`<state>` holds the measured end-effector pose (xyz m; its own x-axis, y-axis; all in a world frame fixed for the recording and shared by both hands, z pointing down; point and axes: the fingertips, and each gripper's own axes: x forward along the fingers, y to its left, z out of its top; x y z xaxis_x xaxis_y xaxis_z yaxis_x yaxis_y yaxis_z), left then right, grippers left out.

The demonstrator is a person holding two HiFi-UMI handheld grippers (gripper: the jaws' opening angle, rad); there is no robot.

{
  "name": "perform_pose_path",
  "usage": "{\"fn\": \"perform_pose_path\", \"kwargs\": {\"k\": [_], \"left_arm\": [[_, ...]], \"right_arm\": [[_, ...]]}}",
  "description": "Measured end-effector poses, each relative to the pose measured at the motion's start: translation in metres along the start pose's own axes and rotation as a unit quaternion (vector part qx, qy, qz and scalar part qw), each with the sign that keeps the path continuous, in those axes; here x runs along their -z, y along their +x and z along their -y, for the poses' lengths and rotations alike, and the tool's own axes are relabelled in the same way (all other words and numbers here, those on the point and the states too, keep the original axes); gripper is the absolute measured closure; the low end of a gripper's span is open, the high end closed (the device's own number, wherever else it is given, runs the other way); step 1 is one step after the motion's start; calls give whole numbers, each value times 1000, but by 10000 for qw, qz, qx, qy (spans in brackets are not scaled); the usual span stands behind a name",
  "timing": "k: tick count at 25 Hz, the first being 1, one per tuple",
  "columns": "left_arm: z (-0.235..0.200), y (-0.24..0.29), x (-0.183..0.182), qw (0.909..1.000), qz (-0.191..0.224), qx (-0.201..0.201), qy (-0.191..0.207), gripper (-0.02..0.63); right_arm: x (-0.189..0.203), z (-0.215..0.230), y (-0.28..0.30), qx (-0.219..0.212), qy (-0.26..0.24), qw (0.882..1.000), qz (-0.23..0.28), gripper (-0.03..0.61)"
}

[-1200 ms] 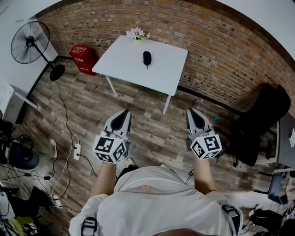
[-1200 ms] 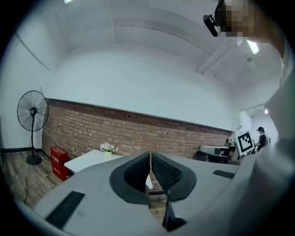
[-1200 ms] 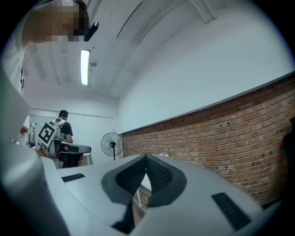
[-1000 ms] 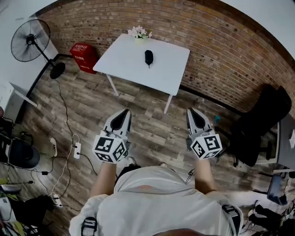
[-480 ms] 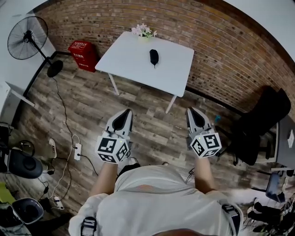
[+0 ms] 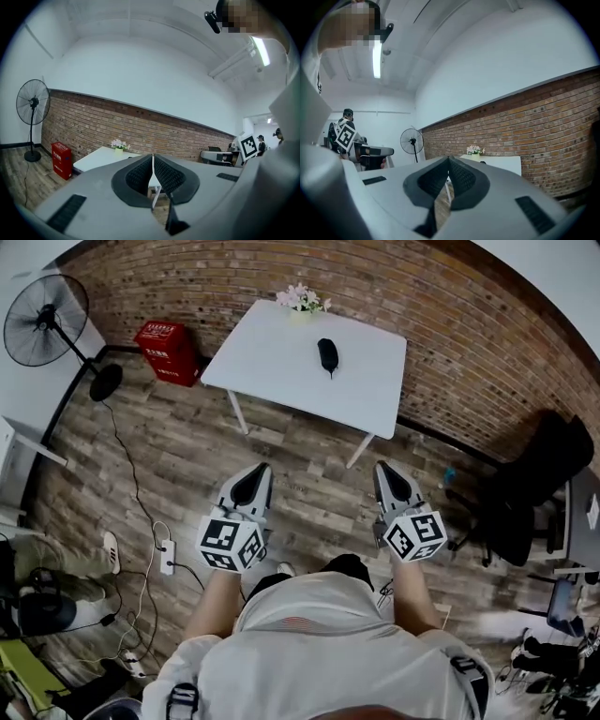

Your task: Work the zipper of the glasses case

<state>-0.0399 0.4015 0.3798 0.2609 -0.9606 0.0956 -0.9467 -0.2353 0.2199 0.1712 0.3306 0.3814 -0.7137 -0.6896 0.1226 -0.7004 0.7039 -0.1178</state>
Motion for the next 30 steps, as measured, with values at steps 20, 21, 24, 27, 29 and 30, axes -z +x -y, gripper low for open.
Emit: {"fn": "perform_pose_path", "kwargs": {"k": [20, 21, 24, 27, 29, 30], "left_arm": [[-72, 184, -44, 9988, -115, -329, 351, 588], [-73, 200, -46, 9987, -129, -321, 380, 588], [-76, 244, -48, 9986, -178, -283, 403, 588], [-78, 278, -43, 9988, -245, -260, 331, 588], [-80, 297, -39, 9988, -338, -213, 290, 588], [-80, 306, -38, 9987, -392, -178, 271, 588]], "right_arm": [[-17, 127, 173, -331, 292, 9990, -79, 526], [-19, 140, 181, -327, 312, 9989, -91, 526], [-21, 174, 203, -299, 405, 9987, -128, 526], [-18, 199, 222, -323, 450, 9982, -220, 527], [-18, 215, 233, -298, 503, 9979, -269, 526], [-17, 222, 238, -275, 551, 9977, -283, 526]]}}
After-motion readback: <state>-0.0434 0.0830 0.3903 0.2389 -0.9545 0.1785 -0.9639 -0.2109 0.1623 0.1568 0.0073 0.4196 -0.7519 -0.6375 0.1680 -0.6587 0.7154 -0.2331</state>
